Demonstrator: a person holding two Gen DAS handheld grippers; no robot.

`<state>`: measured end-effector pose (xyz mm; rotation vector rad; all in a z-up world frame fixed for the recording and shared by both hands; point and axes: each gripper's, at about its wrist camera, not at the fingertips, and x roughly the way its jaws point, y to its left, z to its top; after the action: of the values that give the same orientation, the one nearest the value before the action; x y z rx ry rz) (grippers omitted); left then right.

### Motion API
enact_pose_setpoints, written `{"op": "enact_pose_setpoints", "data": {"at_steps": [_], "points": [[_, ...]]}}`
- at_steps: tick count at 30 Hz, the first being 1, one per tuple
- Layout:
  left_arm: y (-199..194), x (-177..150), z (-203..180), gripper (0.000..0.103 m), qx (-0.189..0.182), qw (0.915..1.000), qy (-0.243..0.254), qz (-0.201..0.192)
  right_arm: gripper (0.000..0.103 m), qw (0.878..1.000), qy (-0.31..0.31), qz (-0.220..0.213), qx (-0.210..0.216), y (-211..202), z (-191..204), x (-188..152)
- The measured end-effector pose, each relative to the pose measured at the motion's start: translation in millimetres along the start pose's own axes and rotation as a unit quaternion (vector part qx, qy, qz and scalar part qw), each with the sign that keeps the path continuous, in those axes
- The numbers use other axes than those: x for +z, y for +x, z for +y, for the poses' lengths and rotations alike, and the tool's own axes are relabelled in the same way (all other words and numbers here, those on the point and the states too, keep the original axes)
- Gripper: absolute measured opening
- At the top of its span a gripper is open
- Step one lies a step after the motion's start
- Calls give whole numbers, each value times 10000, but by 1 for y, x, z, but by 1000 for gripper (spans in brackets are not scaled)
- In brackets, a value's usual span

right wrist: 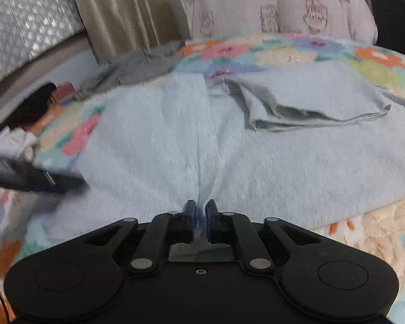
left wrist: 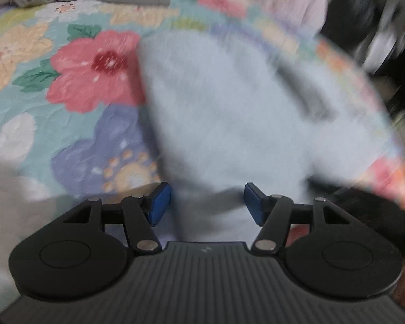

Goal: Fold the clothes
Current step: 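Pinch the folded grey shirt end with the right gripper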

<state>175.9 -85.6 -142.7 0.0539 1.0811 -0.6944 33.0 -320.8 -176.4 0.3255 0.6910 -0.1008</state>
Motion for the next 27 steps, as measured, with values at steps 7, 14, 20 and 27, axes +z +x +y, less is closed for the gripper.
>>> {"op": "enact_pose_setpoints", "data": {"at_steps": [7, 14, 20, 27], "points": [[-14, 1, -8, 67, -332, 9993, -80, -144, 25, 9996, 58, 206, 203, -14, -17, 2], [-6, -11, -7, 68, 64, 9993, -233, 295, 25, 9982, 66, 426, 416, -13, -27, -1], [-13, -12, 32, 69, -474, 9887, -1422, 74, 35, 9962, 454, 380, 641, -34, -41, 6], [8, 11, 43, 61, -877, 9859, -1422, -114, 51, 9894, -1122, 58, 919, -43, 26, 5]]}}
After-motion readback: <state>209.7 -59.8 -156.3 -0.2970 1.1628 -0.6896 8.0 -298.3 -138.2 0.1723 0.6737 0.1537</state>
